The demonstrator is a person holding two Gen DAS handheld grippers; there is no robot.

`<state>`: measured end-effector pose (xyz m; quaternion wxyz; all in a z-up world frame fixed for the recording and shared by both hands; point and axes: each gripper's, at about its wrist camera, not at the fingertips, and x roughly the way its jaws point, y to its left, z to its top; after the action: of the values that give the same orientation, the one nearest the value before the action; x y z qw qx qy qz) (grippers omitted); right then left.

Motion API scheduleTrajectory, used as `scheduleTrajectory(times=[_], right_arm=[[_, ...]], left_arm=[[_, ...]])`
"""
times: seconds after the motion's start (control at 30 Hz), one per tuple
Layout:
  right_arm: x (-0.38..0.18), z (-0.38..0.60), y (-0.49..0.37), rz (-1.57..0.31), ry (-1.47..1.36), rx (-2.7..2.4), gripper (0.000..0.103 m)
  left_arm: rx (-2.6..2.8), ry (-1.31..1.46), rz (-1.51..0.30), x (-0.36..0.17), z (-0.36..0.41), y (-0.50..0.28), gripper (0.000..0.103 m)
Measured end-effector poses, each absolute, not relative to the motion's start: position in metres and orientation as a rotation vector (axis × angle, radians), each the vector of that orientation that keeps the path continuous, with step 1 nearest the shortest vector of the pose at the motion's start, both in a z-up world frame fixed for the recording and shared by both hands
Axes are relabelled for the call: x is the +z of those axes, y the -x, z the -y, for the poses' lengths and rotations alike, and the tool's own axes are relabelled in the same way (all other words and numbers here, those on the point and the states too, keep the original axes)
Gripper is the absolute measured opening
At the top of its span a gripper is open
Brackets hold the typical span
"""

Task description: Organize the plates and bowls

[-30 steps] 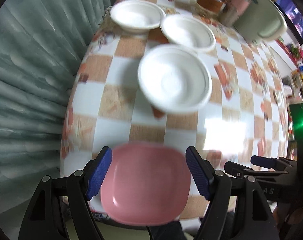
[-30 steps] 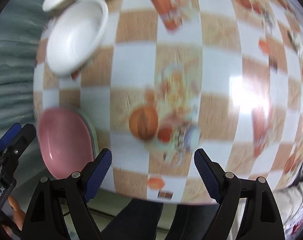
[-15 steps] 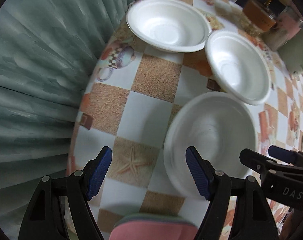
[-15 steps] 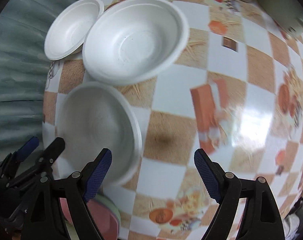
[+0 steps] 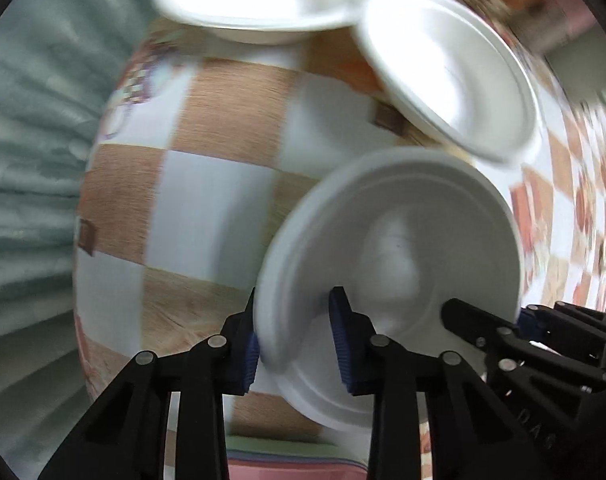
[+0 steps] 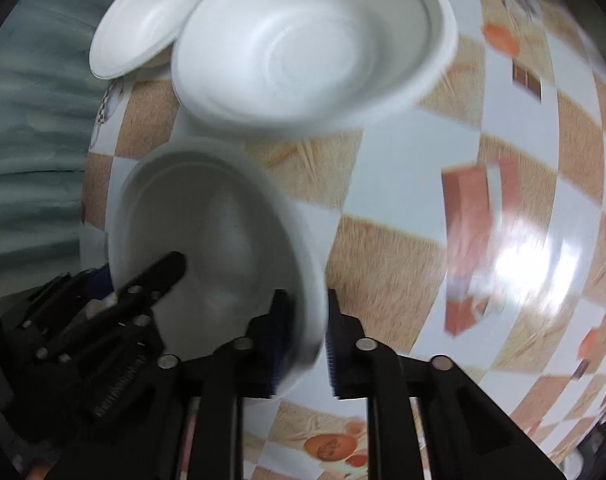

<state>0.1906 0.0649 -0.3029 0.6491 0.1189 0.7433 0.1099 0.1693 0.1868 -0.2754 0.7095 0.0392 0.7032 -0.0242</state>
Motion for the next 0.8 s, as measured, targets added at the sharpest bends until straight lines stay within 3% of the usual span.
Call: scheduleTrajectory(times=[0.7,0.8], right_arm=[[-0.319,0.114,-0.027,-1.736,-0.492,-0.132,0.021],[-0.322,0.133,-0.012,-1.730,-0.522,-0.154,0.021]], left_arm=[[-0.496,-0.396,-1.586,-0.288,0.019,-0.038,0.038],[-0.511,-0.443,-1.582,-0.288,0.037,-0.030,0.044]])
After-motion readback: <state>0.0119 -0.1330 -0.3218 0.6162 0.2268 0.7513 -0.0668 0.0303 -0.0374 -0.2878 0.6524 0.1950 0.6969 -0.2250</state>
